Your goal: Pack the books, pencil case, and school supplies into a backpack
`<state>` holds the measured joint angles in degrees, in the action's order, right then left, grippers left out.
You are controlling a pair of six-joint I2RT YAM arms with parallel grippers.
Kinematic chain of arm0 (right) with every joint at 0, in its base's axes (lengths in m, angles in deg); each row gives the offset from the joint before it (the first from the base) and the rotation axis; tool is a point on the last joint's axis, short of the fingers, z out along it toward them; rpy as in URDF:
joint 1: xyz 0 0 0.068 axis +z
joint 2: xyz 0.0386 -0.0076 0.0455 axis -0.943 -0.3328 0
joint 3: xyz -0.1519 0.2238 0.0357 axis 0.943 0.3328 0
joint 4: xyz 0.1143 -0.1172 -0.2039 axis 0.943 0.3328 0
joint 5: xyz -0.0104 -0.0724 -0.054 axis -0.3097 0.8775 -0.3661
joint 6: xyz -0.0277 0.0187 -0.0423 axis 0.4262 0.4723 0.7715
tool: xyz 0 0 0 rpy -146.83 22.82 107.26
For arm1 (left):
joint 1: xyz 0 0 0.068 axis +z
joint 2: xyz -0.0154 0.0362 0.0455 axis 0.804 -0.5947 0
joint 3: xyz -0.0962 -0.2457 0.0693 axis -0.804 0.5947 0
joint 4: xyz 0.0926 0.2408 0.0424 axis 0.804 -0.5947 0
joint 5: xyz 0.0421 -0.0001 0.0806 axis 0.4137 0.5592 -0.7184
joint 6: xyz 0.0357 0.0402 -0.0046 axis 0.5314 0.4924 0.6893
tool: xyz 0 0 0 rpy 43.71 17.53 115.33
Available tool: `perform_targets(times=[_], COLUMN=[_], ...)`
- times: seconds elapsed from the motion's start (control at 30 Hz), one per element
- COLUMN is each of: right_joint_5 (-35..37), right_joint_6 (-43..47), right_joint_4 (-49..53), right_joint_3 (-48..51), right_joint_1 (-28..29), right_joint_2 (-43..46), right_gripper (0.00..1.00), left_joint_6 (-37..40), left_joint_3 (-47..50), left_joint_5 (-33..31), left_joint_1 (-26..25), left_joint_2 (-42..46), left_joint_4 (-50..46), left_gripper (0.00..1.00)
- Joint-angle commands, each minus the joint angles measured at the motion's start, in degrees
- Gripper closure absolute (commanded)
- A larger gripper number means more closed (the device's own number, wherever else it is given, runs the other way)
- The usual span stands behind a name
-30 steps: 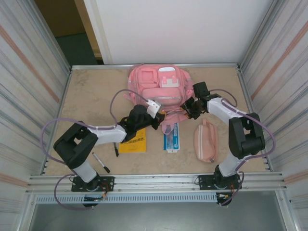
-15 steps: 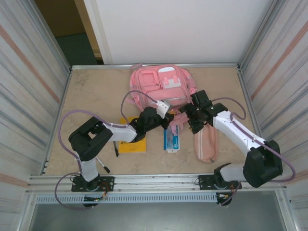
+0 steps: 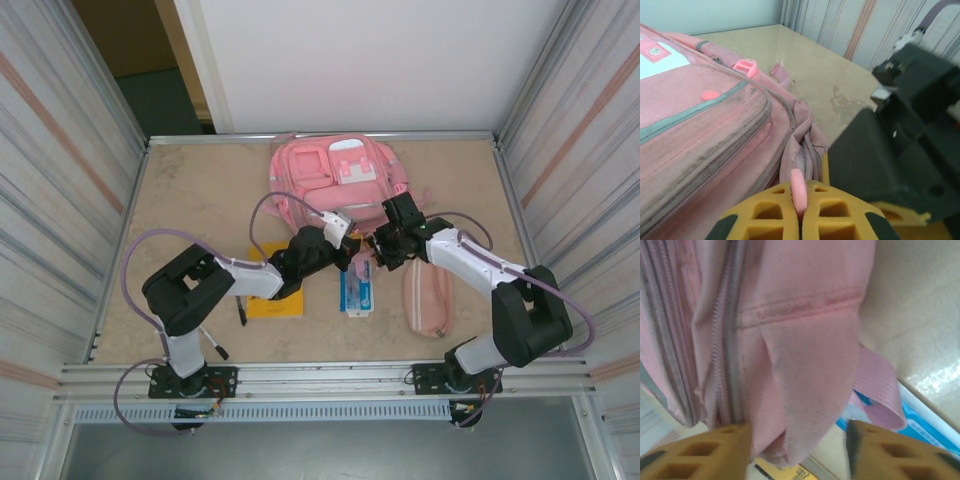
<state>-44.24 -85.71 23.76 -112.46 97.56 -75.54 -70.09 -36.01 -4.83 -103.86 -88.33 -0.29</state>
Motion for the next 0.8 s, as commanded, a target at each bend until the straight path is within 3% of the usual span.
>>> perform_targets(times=[0.0, 0.17, 0.37, 0.73, 0.77], right_joint_5=[1.5, 3.6, 2.9, -1.3, -1.7], right_joint_6=[0.2, 1.0, 4.6, 10.0, 9.9], right_joint_4=[0.0, 0.5, 2.2, 4.5, 4.5], right_joint_3=[2.0, 4.8, 6.0, 5.6, 5.6], right_joint_1=[-1.1, -4.2, -8.3, -11.6, -11.5], right_joint_2=[-0.4, 1.7, 4.0, 5.9, 6.4], right_gripper=[0.81, 1.00, 1.00, 1.00, 0.95], left_joint_6=[0.6, 0.6, -1.9, -2.1, -3.2], left_joint_3=[0.2, 3.2, 4.8, 5.9, 5.6], left_joint_5=[1.4, 1.5, 4.5, 6.5, 7.2], left_joint_1=[-0.7, 1.1, 5.0, 6.4, 6.4], left_joint_2=[5.5, 9.6, 10.6, 12.7, 12.5], left_joint_4=[7.1, 4.7, 2.7, 0.6, 0.7], left_gripper=[1.00, 1.00, 1.00, 1.00, 1.00])
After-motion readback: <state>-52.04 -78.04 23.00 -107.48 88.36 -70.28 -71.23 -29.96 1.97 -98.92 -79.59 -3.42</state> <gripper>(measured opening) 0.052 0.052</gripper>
